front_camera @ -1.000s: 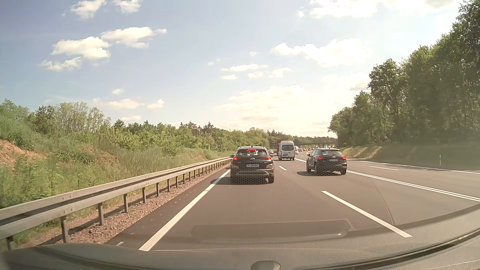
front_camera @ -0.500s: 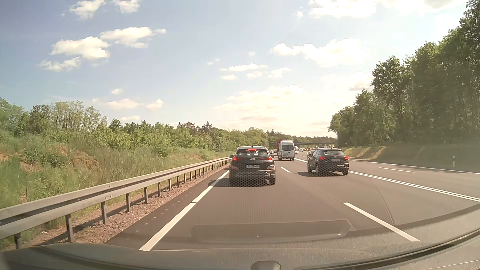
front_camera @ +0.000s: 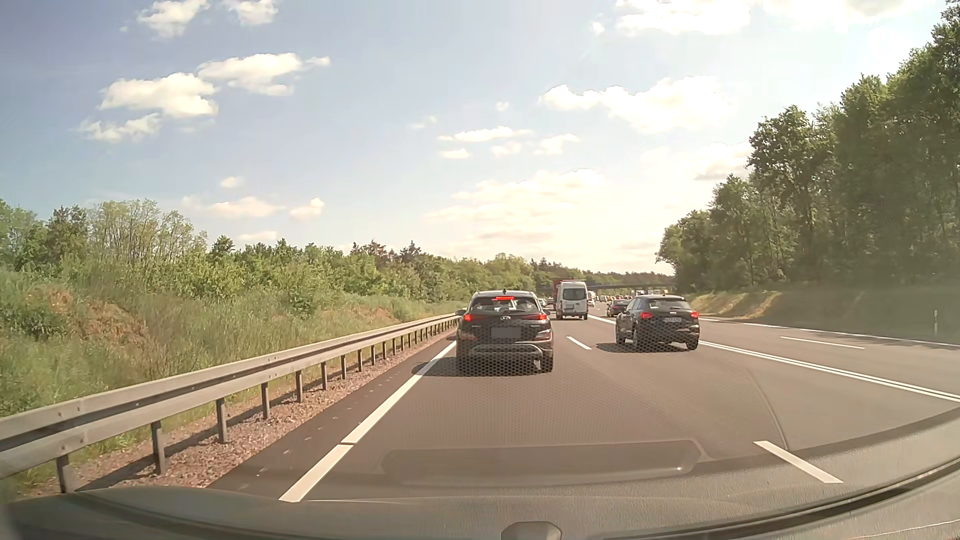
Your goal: Follow the waypoints while adhering to traffic rules and regulations
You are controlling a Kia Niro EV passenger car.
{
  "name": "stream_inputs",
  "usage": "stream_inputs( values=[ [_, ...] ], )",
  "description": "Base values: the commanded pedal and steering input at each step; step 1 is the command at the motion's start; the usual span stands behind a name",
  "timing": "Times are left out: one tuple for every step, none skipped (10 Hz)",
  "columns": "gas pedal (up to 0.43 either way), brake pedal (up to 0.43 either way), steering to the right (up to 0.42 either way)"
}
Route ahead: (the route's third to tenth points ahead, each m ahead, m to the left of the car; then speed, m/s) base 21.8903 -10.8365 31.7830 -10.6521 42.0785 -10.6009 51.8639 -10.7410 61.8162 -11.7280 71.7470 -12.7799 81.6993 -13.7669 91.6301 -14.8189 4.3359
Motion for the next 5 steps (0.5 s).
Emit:
stream_inputs(
  values=[
    [0.000,0.146,0.006],
    [0.000,0.146,0.006],
    [0.000,0.140,0.006],
    [0.000,0.134,0.006],
    [0.000,0.122,0.006]
  ],
)
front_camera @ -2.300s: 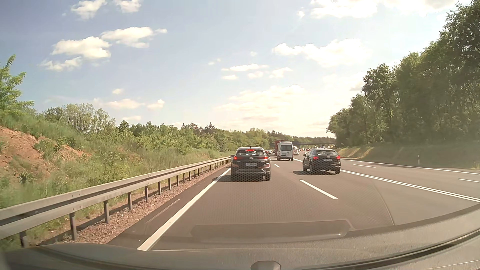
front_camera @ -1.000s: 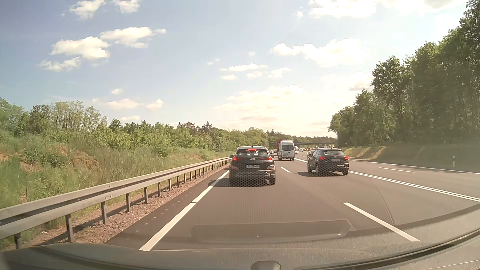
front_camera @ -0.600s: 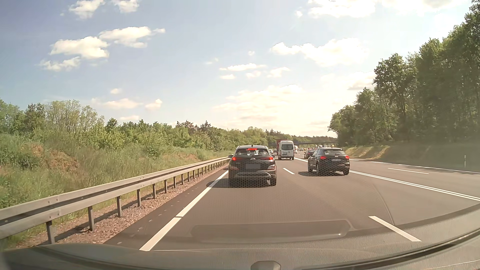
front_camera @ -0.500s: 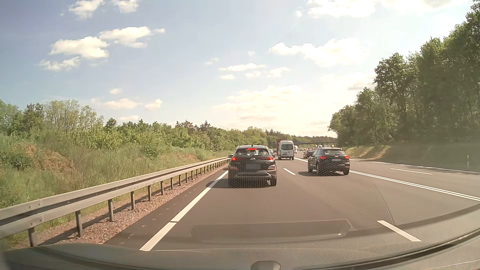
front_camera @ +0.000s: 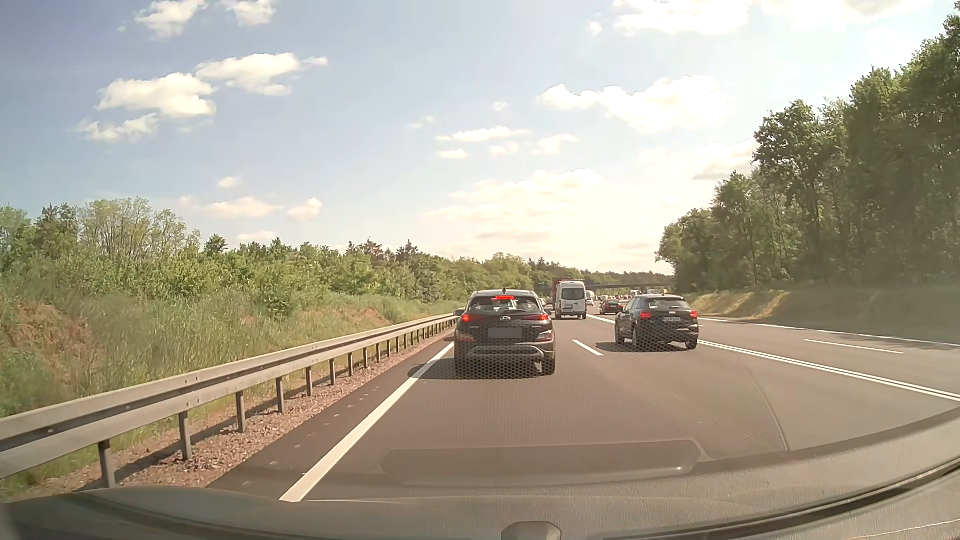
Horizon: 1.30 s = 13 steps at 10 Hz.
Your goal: Follow the waypoints while adhering to traffic rules and regulations
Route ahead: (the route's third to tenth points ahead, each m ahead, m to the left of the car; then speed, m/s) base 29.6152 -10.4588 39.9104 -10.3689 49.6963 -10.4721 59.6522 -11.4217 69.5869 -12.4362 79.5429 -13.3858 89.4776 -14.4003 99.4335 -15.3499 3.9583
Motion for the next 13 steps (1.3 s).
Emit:
stream_inputs(
  values=[
    [0.000,0.104,0.006],
    [0.000,0.098,0.006],
    [0.000,0.104,0.006],
    [0.000,0.110,0.006],
    [0.000,0.122,0.006],
    [0.000,0.128,0.006],
    [0.000,0.128,0.006],
    [0.000,0.128,0.006],
    [0.000,0.128,0.006],
    [0.000,0.128,0.006],
    [0.000,0.128,0.006],
    [0.000,0.122,0.006],
    [0.000,0.116,0.006]
  ],
)
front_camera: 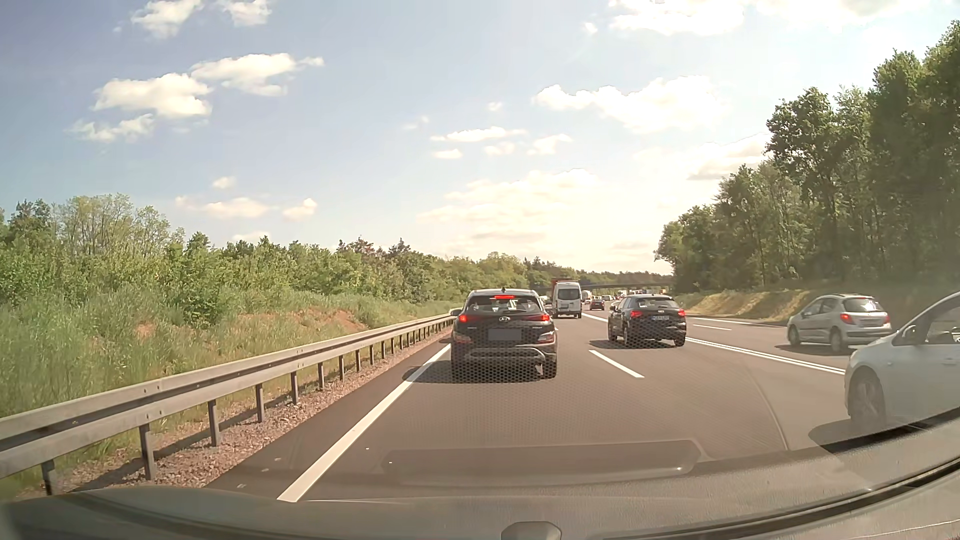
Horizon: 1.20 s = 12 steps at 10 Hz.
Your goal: Follow the waypoints while adhering to traffic rules and regulations
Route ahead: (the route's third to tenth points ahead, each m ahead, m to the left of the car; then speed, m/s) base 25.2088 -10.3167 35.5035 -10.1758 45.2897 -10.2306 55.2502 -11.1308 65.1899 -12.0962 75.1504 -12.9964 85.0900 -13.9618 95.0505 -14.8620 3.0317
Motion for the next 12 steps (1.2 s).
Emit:
stream_inputs(
  values=[
    [0.000,0.098,0.006],
    [0.000,0.055,0.006],
    [0.000,0.018,0.006],
    [0.000,0.000,0.006],
    [0.000,0.000,0.006],
    [0.000,0.000,0.006],
    [0.000,0.000,0.006],
    [0.000,0.000,0.006],
    [0.000,0.000,0.006],
    [0.000,0.000,0.006],
    [0.000,0.000,0.006],
    [0.000,0.000,0.006]
  ],
)
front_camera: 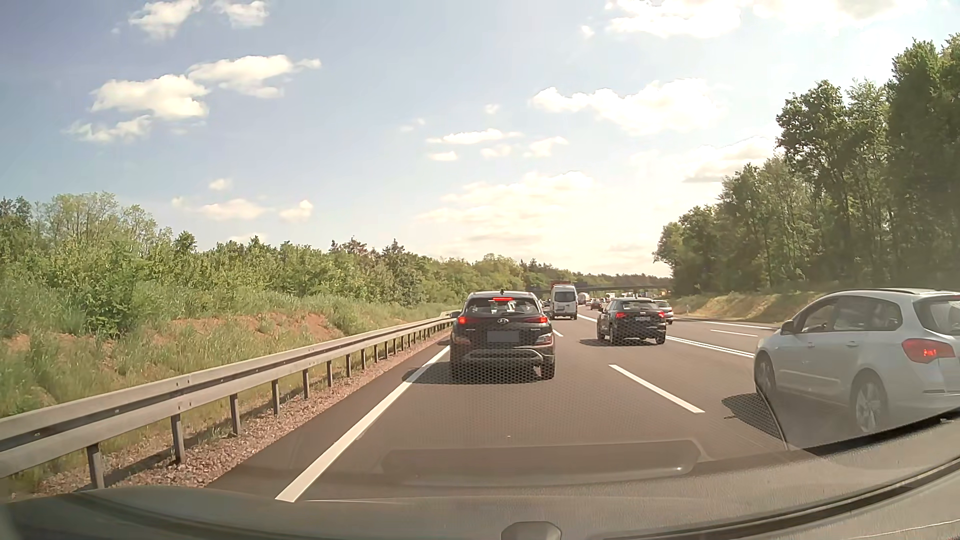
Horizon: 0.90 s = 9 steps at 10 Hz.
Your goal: Follow the waypoints while adhering to traffic rules and regulations
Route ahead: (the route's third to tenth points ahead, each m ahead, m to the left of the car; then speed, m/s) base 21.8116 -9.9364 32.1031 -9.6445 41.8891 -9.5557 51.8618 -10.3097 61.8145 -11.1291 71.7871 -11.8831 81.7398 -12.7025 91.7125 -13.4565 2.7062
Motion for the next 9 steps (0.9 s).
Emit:
stream_inputs(
  values=[
    [0.000,0.000,0.006],
    [0.000,0.000,0.006],
    [0.000,0.000,0.006],
    [0.000,0.000,0.006],
    [0.000,0.000,0.006],
    [0.000,0.000,0.006],
    [0.000,0.000,0.005],
    [0.000,0.000,0.004],
    [0.020,0.000,0.003]
  ],
)
